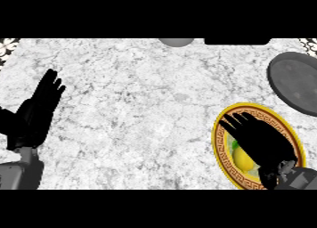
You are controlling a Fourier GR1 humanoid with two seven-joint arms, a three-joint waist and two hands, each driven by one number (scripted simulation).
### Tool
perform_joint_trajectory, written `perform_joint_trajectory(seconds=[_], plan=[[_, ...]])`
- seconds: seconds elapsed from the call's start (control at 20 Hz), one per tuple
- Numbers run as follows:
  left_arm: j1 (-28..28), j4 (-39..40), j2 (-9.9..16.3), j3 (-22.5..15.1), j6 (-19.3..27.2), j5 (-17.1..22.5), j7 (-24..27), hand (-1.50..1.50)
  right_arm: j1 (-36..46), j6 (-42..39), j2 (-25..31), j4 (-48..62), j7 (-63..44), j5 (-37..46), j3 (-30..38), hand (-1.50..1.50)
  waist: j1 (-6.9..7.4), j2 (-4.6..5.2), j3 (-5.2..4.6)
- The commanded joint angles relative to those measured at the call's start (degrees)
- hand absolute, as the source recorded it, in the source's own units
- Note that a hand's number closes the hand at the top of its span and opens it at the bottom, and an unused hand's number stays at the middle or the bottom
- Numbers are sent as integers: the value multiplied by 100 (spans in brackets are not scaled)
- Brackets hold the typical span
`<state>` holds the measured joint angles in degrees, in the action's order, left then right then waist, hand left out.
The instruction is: Pick the lemon from the plate and place it in the pan
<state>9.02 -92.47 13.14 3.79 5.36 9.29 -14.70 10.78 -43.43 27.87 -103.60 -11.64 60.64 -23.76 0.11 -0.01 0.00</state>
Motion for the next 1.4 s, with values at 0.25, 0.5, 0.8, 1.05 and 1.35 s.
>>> perform_joint_trajectory(seconds=[0.25, 0.5, 0.8, 1.05, 1.35], plan=[[-238, 22, -256, -18, -44, -250, 328, 0, 33, 941, -130, 1267, 934, 467, 229, -150, 11, 5, 1], [-72, 107, -424, -100, 112, -446, 213, 0, -62, 1335, -781, 1668, 726, 884, -44, -150, 10, 6, 2], [135, 274, -404, 86, -65, -362, 278, 0, 36, 901, -716, 1644, 1190, 900, 242, 150, -8, 1, 0], [20, -172, -470, -44, 15, -388, -188, 0, 399, 1353, -900, 2143, 1674, 1052, 102, 150, 9, 0, 1], [238, 465, -368, 242, -231, -289, 351, 0, 38, 1749, -979, 2126, 1821, 1094, 233, 150, -30, 5, -1]])
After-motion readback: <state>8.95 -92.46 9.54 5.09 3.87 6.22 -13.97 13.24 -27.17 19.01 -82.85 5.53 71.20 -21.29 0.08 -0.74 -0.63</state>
